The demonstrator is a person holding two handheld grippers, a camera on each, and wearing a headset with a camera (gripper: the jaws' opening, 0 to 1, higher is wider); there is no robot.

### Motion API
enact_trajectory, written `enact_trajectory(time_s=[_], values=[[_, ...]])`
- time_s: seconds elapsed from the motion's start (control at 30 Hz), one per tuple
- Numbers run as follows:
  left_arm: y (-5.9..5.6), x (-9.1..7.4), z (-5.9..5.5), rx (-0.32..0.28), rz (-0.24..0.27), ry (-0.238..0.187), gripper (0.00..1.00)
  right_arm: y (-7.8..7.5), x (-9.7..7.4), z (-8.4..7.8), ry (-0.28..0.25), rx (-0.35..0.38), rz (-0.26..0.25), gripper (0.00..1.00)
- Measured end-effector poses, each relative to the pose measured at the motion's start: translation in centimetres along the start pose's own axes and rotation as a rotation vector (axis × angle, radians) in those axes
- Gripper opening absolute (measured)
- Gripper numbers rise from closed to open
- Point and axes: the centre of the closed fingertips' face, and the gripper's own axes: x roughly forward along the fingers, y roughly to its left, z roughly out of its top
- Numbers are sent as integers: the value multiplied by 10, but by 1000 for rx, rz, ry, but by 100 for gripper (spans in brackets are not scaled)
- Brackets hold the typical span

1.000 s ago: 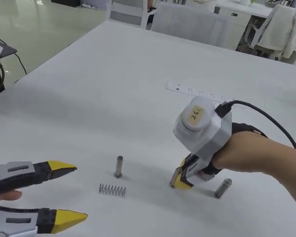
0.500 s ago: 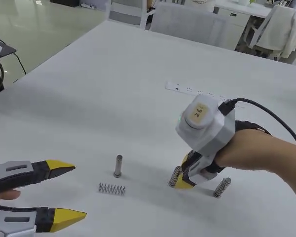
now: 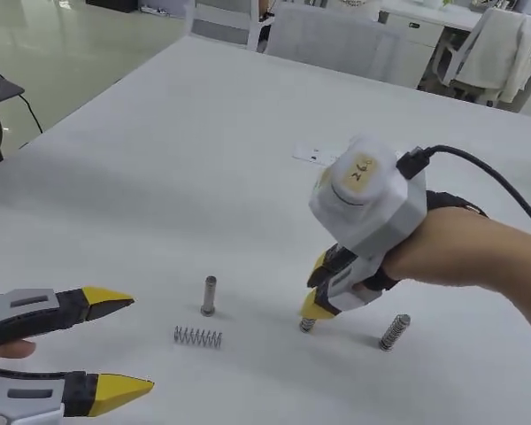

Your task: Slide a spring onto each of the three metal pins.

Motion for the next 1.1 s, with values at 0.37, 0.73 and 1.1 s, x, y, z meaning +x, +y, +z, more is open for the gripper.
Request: enact_trajectory(time_s=[0.37,0.73,1.1], values=[[-1,-1,-3,0,0,4,48,23,16,35,-23,-88,44,18],[-1,-2,-5,0,-7,8,48,48,46,56,-20,-142,101,14],[0,-2,-5,1,-10,5,48,49,68,58,-12,-145,102,11]])
